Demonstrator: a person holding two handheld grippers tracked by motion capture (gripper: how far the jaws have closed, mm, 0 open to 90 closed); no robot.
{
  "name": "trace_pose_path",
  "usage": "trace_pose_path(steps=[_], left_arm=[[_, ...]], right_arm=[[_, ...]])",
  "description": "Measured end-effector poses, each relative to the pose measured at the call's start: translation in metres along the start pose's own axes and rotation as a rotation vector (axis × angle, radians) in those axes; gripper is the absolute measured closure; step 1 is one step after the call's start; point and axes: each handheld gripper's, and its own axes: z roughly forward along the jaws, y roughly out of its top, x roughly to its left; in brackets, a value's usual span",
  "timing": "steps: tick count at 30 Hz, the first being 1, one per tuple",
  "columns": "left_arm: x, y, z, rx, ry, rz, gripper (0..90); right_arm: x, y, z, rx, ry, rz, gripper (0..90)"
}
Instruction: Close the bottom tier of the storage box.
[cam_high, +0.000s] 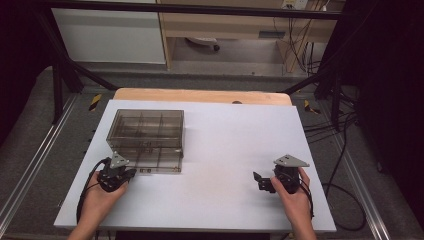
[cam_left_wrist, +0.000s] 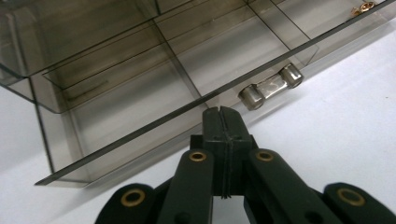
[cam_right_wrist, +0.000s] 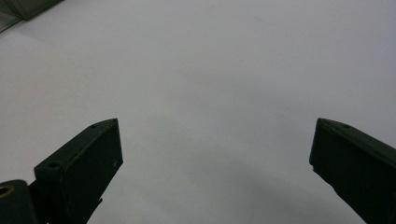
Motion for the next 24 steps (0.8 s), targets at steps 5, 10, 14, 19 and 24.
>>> trace_pose_path(steps=[5,10,14,19,24], left_arm=[[0.0009,0.0010,0.0002,0.004,0.002,0.004,89.9],[0.0013,0.0020,0.0020,0.002,0.006,0.006,89.9],[0.0018,0.0028,0.0039,0.001,0.009,0.000,89.9],[0.0021,0.0040,0.0047,0.007,0.008,0.010,89.9],[0.0039,0.0062,0.0055,0.006,0.012,0.007,89.9]], right_arm=[[-0.0004,-0.0002,-0.0001,0.003,-0.008,0.012,3.2],[-0.0007,-0.0001,-0.0007,0.002,-0.016,0.011,3.6],[-0.0005,-0.0005,0.0001,0.007,-0.014,0.012,3.6],[-0.0001,-0.0006,-0.0002,0.008,-0.014,0.007,3.7],[-0.0009,-0.0009,0.0001,0.007,-0.015,0.011,3.3]])
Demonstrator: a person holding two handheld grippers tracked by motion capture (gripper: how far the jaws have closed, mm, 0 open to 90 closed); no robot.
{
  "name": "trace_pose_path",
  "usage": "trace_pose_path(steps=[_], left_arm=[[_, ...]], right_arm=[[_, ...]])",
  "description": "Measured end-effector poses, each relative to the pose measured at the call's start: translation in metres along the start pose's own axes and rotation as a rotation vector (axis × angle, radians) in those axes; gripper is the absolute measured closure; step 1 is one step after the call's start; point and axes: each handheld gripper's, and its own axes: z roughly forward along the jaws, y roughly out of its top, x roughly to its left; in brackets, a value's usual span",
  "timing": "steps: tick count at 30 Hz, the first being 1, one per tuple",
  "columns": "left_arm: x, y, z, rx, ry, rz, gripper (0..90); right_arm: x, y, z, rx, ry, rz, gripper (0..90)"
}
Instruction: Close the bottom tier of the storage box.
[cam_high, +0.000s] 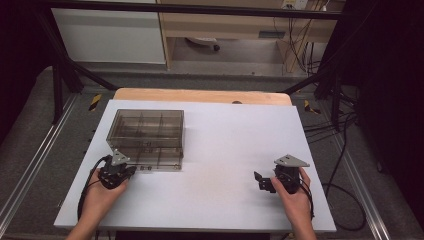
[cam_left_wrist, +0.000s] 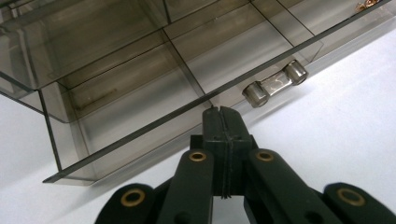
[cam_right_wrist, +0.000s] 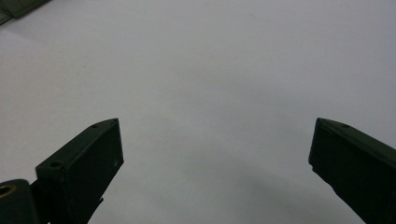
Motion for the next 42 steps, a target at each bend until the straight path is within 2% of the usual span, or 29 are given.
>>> trace_pose_path(steps=[28,42], left_arm=[[0.004,0.010,0.008,0.007,0.002,-0.008,89.9],[0.007,0.011,0.008,0.007,0.005,-0.014,89.8]], right_arm=[[0.001,0.001,-0.001,-0.014,0.014,-0.010,3.2],[0.002,0.000,0.000,-0.003,0.007,-0.006,3.4]])
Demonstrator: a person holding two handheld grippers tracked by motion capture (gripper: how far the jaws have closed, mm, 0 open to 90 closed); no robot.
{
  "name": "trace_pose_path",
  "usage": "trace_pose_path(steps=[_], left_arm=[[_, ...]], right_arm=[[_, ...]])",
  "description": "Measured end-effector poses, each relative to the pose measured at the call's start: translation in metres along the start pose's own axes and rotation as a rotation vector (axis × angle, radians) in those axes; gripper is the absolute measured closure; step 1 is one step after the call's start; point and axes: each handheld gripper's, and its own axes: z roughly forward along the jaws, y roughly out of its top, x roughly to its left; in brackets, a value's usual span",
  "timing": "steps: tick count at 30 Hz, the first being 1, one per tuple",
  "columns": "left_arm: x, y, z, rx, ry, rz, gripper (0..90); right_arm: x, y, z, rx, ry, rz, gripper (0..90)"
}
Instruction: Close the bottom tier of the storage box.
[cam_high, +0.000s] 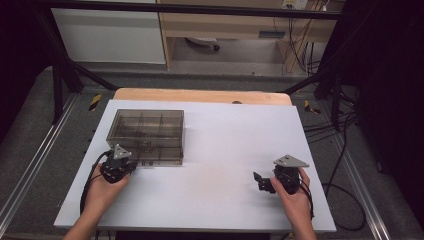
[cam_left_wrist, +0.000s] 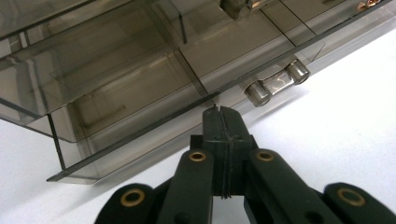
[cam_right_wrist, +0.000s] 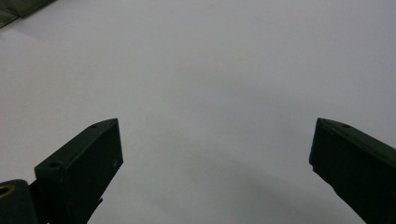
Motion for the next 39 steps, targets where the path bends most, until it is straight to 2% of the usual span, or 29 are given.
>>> trace_pose_path(steps=[18,39], left_arm=[[0.003,0.003,0.003,0.008,0.004,0.001,89.8],[0.006,0.007,0.010,0.018,0.017,-0.007,89.8]], right_arm=[[0.001,0.000,0.000,0.003,0.002,-0.016,3.3],[0.001,0.000,-0.001,-0.007,0.004,-0.009,3.5]])
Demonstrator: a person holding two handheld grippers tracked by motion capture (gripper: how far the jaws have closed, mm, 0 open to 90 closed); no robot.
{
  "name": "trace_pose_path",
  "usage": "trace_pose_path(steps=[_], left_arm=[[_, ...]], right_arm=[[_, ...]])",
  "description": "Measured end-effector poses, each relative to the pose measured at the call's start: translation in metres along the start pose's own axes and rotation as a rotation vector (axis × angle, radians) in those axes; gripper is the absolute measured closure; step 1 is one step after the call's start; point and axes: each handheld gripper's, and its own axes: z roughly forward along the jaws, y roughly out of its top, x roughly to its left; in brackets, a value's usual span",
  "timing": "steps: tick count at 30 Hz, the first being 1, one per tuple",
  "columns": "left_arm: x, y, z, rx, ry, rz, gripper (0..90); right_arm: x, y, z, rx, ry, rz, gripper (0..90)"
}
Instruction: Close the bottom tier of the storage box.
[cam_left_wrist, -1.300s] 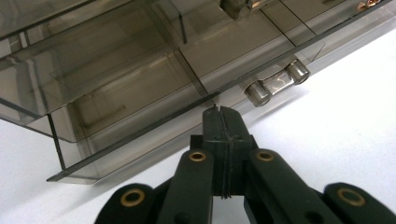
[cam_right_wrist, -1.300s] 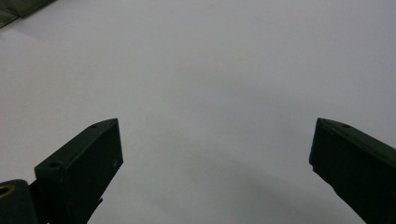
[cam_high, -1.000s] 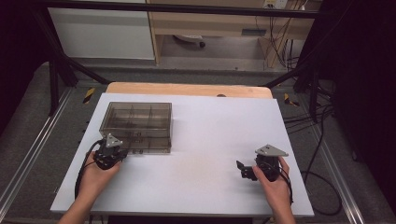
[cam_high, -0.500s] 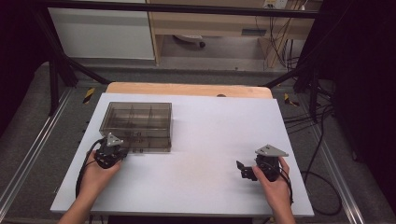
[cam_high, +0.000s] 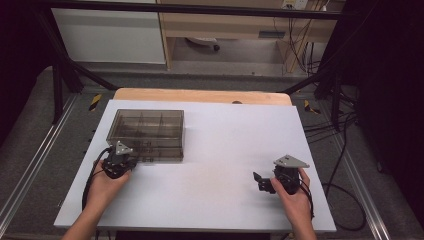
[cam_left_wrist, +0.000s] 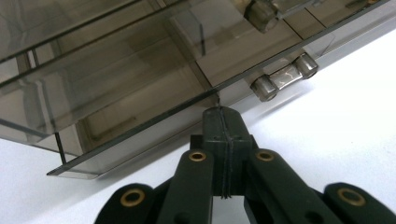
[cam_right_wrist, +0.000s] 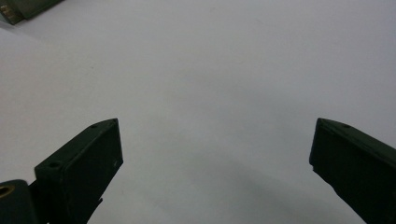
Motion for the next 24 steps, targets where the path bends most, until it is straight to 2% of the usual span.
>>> trace_pose_path(steps=[1,24], left_arm=[[0.0001,0.0006,0.0003,-0.001,0.000,0.000,89.7],[-0.0007,0.0067,0.0047,0.006,0.006,0.003,89.6]], right_arm=[[-0.0003,-0.0003,0.0003,0.003,0.000,-0.010,3.3],[-0.0020,-0.0009,0.0002,0.013,-0.002,0.006,2.9]])
